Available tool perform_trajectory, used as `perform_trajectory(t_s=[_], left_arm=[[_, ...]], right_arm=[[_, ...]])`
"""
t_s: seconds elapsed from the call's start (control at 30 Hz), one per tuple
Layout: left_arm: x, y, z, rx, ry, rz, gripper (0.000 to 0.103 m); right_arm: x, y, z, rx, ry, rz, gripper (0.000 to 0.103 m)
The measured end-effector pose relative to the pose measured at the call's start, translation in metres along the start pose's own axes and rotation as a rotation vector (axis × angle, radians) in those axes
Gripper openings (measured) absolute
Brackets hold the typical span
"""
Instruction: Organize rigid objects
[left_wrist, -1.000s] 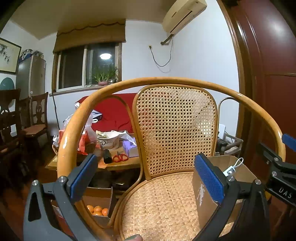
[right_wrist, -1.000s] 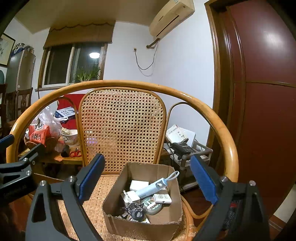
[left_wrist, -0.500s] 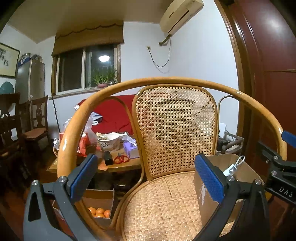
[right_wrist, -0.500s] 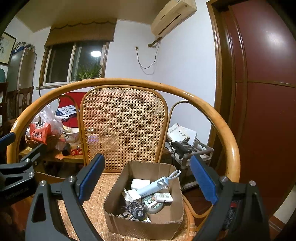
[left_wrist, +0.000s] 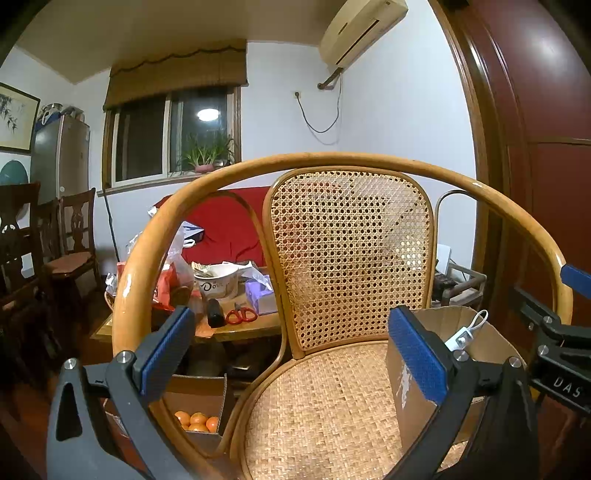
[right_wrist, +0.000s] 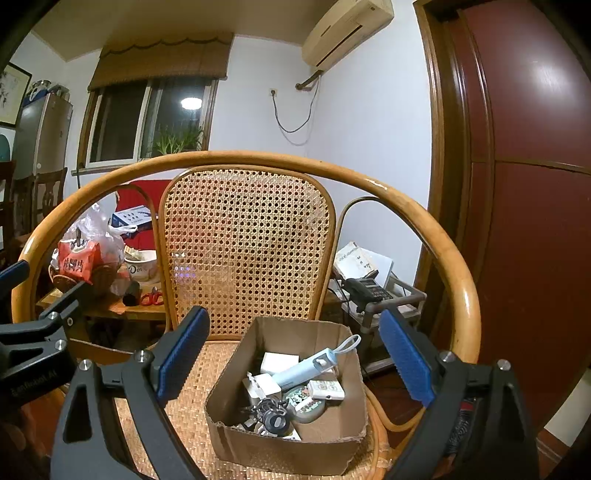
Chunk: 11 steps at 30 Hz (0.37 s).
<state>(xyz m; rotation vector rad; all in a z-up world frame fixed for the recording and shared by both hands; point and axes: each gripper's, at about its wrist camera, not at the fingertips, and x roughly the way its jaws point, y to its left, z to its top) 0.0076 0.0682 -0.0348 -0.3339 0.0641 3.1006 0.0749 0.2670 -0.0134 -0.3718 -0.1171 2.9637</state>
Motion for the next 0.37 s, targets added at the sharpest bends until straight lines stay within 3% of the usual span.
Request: perform_trajectory(t_s=[0.37], left_arm=[[-0.0004,-0.0004,-0.0009,0.017,0.001,-0.013,0.103]], right_arm=[[-0.0023,-0.002,0.0007,0.002,-0.004,-0.001,0.098]])
